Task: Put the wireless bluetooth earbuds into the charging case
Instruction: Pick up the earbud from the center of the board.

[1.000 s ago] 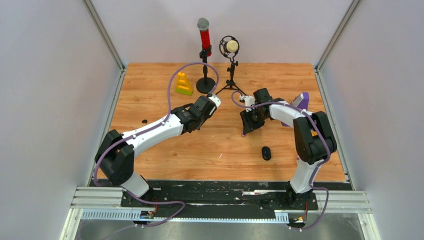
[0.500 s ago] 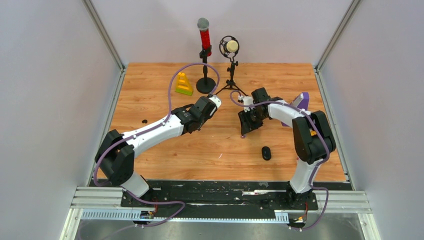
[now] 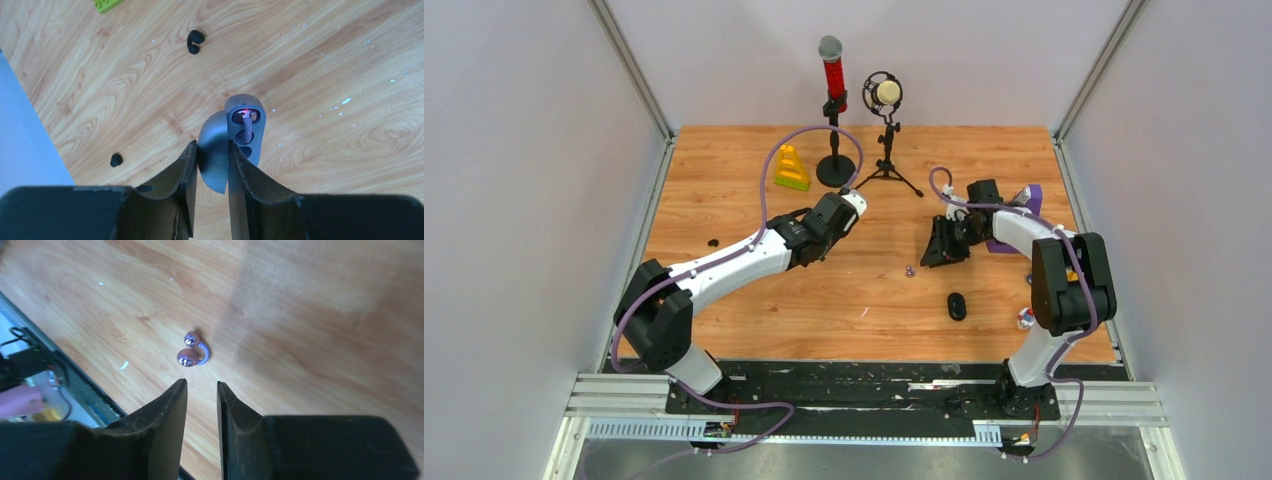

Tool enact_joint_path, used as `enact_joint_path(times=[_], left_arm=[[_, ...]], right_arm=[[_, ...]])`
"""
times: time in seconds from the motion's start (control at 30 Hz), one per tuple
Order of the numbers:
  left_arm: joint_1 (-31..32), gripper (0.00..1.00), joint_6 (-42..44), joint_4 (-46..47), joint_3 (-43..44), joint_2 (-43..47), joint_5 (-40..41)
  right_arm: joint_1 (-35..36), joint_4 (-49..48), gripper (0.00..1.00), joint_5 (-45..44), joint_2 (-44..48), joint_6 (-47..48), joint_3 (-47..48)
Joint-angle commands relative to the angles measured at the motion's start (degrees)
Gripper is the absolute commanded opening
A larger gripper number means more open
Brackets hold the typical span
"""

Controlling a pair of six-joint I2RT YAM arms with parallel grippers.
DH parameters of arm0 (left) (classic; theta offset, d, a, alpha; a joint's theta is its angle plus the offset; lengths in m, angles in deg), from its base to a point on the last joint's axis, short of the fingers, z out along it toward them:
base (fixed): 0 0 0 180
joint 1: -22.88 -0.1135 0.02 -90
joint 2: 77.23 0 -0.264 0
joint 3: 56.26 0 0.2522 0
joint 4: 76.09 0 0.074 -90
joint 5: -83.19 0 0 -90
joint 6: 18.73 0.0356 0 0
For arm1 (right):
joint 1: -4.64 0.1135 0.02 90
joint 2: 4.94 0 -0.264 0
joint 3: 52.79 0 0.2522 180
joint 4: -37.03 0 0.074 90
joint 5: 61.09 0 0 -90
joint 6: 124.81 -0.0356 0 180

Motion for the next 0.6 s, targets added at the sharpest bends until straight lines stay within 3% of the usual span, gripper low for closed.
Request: enact_joint_path(times=[0.0,0.13,0.33,0.47,0.57], left_arm=[[0.36,0.0,0.31,1.96,-0.38,0.42,1.12],[0.44,0.0,0.38,1.87,-0.29,-0.21,1.21],[0.75,0.0,0.49,1.95,-0.29,-0.9,1.83],[0.86,0.0,0.47,1.94,-0.23,-1.12,1.89],[0.99,0.0,0.37,1.85,-0.07,-1.37,1.71]], right_arm=[[-1.42,-7.93,0.28,7.12,4.98,-9.38,-4.96],[-2.82,-11.58,0.26,9.38,4.61,-13.82,-8.59],[-3.1,-13.17,0.3,7.91,0.33,-15.91,-9.36],[-3.28,-12.97,0.2,9.0,-1.74,-16.0,-8.19],[-3.3,-12.94,0.19,8.0,-2.24,-15.91,-7.82]])
